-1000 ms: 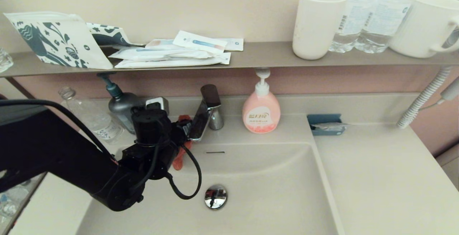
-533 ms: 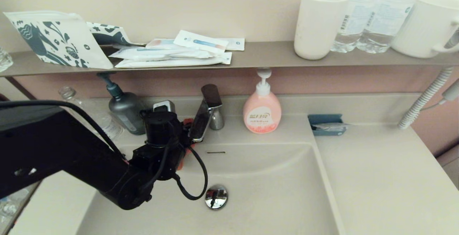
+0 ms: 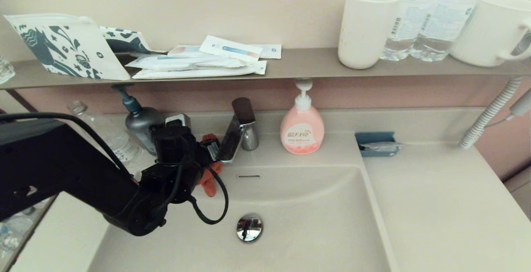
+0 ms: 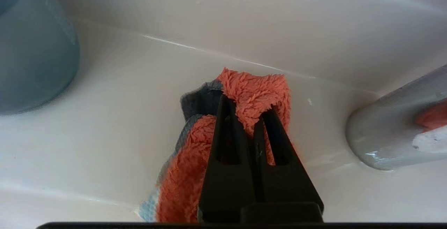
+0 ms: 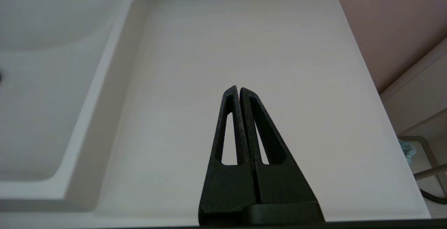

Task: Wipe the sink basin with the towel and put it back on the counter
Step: Wipe the sink

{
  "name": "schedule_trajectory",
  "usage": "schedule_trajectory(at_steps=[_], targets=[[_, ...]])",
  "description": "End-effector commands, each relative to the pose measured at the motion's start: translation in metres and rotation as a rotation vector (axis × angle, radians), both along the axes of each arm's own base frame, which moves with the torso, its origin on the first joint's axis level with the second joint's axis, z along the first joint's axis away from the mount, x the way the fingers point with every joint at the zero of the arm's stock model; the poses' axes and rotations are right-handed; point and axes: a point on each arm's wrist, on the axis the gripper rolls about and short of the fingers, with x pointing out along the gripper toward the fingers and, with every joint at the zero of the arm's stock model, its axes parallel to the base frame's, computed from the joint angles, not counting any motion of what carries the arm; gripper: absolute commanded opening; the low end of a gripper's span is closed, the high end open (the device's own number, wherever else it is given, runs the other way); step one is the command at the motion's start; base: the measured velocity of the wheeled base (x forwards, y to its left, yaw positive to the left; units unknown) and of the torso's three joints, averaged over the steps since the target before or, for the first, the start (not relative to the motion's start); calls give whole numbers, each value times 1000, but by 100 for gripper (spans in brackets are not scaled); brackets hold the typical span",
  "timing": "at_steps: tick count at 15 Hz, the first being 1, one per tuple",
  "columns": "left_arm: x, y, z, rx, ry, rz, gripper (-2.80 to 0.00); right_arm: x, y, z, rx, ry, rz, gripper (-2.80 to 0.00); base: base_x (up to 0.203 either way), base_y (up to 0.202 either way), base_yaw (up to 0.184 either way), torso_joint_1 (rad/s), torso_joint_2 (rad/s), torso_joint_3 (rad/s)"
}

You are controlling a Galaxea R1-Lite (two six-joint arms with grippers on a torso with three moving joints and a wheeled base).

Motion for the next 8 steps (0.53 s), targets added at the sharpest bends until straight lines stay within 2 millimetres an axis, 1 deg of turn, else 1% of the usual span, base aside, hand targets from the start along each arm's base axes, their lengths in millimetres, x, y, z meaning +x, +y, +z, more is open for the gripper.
schedule_trajectory(at_steps=[1, 4, 8], targets=[[1, 6, -2, -1, 6, -2, -280, 0, 0, 0, 0, 1, 1, -280, 0, 0, 0, 0, 0, 0], [-2, -2, -5, 2, 15, -31, -280, 0, 0, 0, 0, 1, 1, -280, 0, 0, 0, 0, 0, 0], [5, -18, -7, -1, 2, -61, -280, 0, 0, 0, 0, 1, 1, -280, 0, 0, 0, 0, 0, 0]])
